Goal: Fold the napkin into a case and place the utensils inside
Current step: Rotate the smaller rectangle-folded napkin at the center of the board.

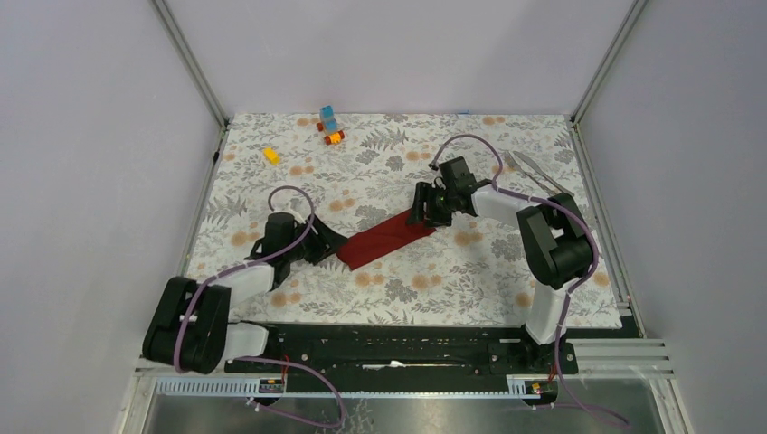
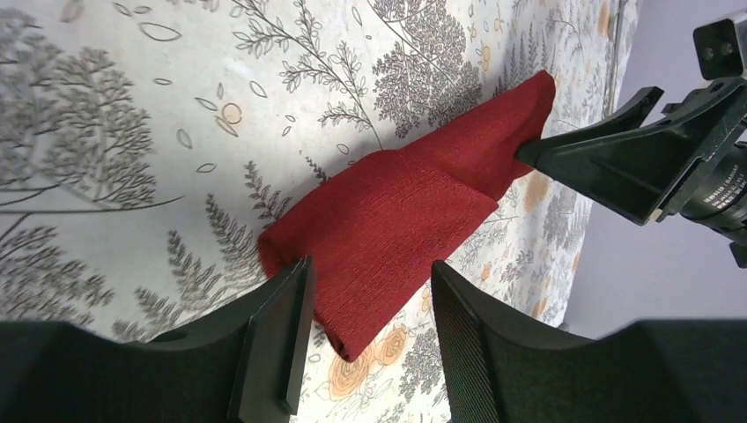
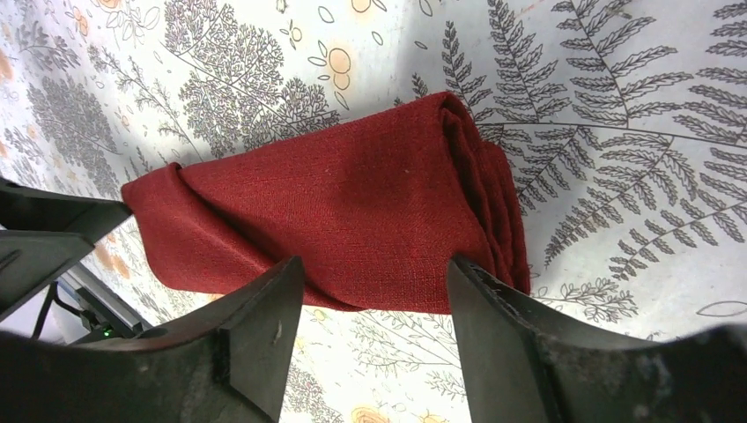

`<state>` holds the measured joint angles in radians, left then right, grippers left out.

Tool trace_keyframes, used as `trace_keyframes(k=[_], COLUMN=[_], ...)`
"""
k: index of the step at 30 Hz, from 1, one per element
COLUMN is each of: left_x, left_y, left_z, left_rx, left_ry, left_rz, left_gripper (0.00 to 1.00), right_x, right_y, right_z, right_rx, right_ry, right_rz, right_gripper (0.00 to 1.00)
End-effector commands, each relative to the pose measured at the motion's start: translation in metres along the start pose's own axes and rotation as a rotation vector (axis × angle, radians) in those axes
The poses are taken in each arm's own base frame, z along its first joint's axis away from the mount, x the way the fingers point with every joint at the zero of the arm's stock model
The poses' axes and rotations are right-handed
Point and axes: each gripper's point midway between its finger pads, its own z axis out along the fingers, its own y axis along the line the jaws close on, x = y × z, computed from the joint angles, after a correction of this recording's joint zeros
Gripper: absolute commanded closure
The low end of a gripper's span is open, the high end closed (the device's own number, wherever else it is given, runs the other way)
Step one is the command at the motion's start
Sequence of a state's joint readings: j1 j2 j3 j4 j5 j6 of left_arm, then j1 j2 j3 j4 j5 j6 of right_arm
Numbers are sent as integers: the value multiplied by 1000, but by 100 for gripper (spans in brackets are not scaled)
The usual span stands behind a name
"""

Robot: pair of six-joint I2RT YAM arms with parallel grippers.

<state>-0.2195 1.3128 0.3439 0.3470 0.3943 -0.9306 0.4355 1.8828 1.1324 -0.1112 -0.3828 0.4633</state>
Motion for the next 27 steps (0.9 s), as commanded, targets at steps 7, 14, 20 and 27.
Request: trace_keyframes(k=[7, 14, 20, 27], left_x=[-1, 53, 50, 31], left_y=[-59, -54, -5, 38], left_z=[-20, 11, 24, 12], left_rx=[62, 66, -115, -222], left_ry=[93, 211, 170, 112], left_rz=[308, 267, 234, 127], left_gripper=[45, 50, 49, 48], right_x=[3, -20, -2, 21], right_y=[13, 10, -26, -37], right_z=[-31, -42, -35, -15], right_rx=[-28, -134, -10, -29], right_ry=[8, -34, -5, 55], right_rz=[-56, 51, 51, 48], right_gripper=[27, 34, 34, 33])
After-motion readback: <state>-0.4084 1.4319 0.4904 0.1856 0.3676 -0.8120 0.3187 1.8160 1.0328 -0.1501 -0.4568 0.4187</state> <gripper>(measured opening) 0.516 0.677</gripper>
